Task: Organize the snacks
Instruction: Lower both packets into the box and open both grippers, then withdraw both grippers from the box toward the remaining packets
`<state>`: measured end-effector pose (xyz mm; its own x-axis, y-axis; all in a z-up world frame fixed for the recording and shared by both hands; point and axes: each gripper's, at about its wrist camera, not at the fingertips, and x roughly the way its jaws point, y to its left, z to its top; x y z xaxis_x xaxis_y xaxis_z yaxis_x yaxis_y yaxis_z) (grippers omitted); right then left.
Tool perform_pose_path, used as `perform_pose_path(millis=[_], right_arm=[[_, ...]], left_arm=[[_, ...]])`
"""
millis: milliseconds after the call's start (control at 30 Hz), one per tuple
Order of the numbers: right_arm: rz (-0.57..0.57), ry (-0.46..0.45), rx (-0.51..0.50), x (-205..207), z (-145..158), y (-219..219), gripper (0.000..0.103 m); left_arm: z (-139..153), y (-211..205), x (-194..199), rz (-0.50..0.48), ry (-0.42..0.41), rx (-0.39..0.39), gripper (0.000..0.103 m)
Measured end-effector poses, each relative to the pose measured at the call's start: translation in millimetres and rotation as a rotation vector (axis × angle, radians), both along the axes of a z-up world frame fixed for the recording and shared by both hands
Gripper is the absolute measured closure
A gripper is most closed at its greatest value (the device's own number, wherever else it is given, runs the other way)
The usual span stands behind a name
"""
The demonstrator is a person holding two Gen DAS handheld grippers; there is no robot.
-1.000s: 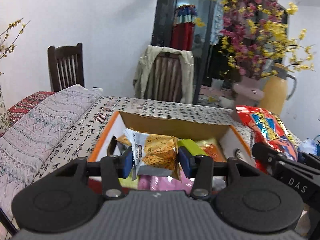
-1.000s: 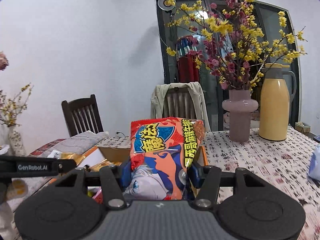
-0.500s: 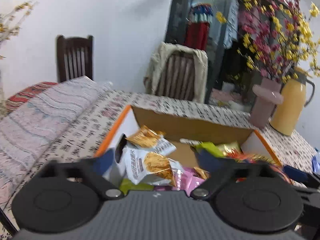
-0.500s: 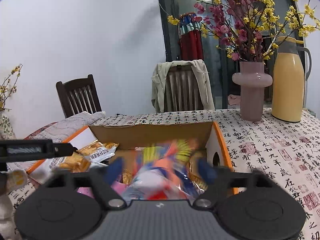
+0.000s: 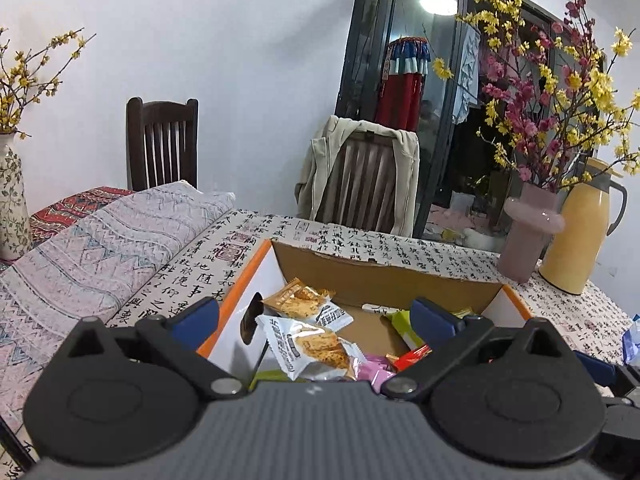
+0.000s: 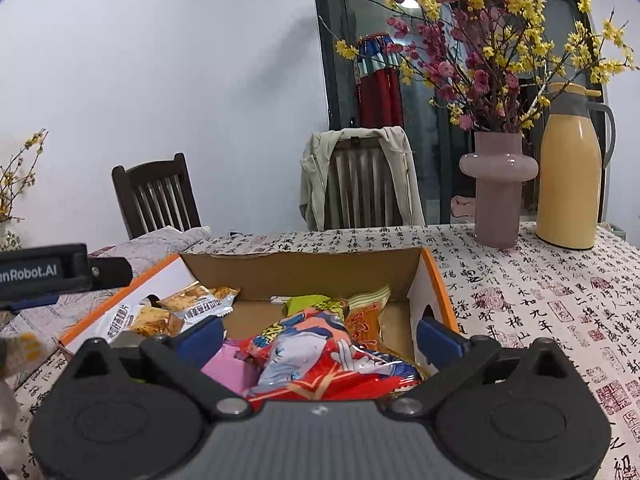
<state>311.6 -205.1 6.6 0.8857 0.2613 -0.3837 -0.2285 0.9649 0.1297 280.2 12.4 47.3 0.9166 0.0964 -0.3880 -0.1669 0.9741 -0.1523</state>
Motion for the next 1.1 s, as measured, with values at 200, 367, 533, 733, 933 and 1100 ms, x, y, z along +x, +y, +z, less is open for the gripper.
perform_pose_path(millis=[200, 367, 533, 733, 933, 1100], right_arm=[[0.011, -0.023, -0.006, -12.5, 13.0, -0.9, 0.000], [0.010, -0.053, -0.014, -37.1, 28.6, -4.1, 0.000], [0.007, -0.041, -0.033, -67.2, 27.5, -7.3, 0.000], [0.014, 0.003, -0.053, -102.3, 9.1, -10.0, 0.000], [0.012, 0.067, -0.065, -126.5, -16.0, -15.1, 0.000], [-0.011, 0.107, -0.059, -134.5, -38.3, -19.7, 0.000]], left_arm=[[14.5, 4.2, -16.5, 0.011, -0.015, -0.017, 0.000], [24.5, 9.9, -35.0, 0.018, -0.006, -0.033, 0.000], [17.9, 15.7, -60.3, 0.002, 0.023, -0.028, 0.000], [-8.6, 28.9, -95.1, -0.002, 0.081, 0.030, 0.000], [-35.0, 44.3, -123.6, 0.020, 0.126, 0.067, 0.000], [-55.2, 54.6, -134.4, 0.041, 0.138, 0.094, 0.000]])
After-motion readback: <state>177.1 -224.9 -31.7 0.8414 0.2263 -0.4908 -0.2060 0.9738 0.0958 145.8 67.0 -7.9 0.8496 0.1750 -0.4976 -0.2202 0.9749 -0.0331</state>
